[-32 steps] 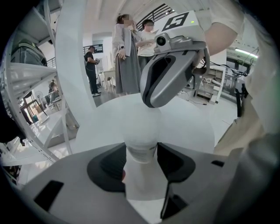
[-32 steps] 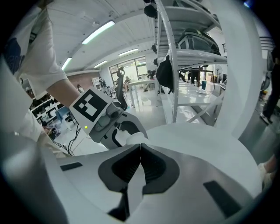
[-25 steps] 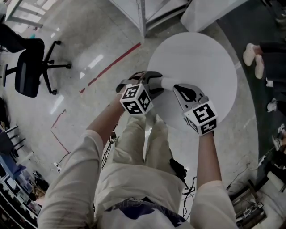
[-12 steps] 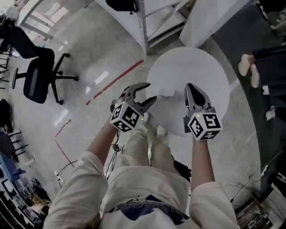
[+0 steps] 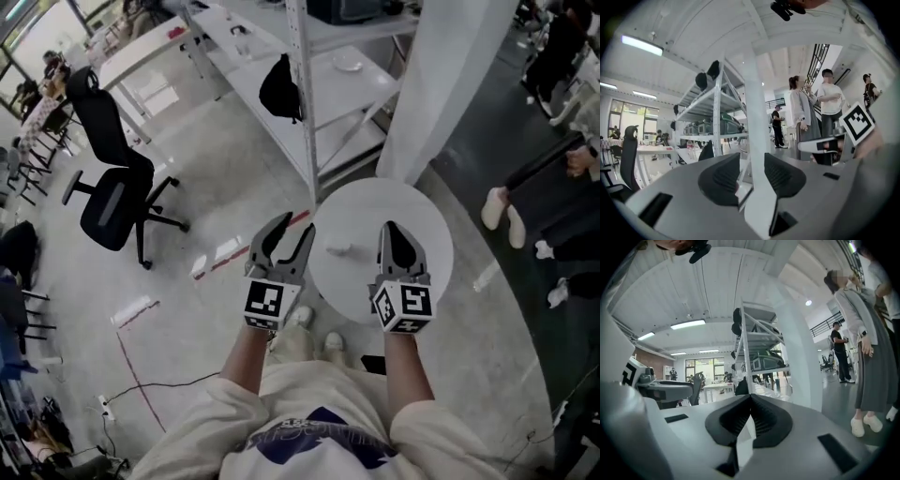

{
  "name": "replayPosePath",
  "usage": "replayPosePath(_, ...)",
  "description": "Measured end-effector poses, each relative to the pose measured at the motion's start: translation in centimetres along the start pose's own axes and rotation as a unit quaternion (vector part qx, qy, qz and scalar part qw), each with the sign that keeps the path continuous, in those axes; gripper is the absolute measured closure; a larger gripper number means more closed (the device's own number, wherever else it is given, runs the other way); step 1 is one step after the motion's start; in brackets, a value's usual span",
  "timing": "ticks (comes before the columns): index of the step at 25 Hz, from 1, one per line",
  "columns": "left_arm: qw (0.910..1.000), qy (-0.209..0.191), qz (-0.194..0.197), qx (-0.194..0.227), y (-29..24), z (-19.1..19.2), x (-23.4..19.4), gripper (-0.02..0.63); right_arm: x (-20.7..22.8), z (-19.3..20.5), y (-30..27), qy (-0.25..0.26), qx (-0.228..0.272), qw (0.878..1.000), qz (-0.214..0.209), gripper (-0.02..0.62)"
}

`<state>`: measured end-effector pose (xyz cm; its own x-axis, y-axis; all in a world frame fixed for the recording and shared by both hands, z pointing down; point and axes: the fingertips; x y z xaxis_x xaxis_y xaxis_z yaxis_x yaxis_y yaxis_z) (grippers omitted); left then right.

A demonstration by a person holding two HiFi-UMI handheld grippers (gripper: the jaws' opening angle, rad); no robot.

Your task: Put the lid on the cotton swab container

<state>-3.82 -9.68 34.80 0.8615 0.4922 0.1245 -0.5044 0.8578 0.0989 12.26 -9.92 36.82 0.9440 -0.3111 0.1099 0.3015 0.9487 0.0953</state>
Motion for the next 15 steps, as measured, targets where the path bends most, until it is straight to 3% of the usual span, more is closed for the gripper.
replayPosePath(7,0.9952,-0.047,-0.055,0.067,3.8,-6.4,1.9,0.509,-2.7,-6.4,2.7,0.045,0.104,0.994,-0.006,0.586)
replayPosePath(11,0.9925,-0.044,-0.075,0.087,5.4,-7.7,2.2,0.558,-4.1,-7.0,3.8,0.052,0.117,0.992,0.001,0.586)
replayPosePath(15,0.9903,-0.037,-0.069,0.115,5.5,-9.1,2.1,0.586,-5.4,-7.4,3.9,0.067,0.123,0.990,0.003,0.586)
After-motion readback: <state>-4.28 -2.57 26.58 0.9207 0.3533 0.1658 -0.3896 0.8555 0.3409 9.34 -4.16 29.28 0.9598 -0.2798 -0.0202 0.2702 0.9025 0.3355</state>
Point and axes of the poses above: the fingertips, and each gripper's own axes: y backward along the fingers, x to its right, z out of its underside, and after that the axes turned 10 degrees about x, right-handed
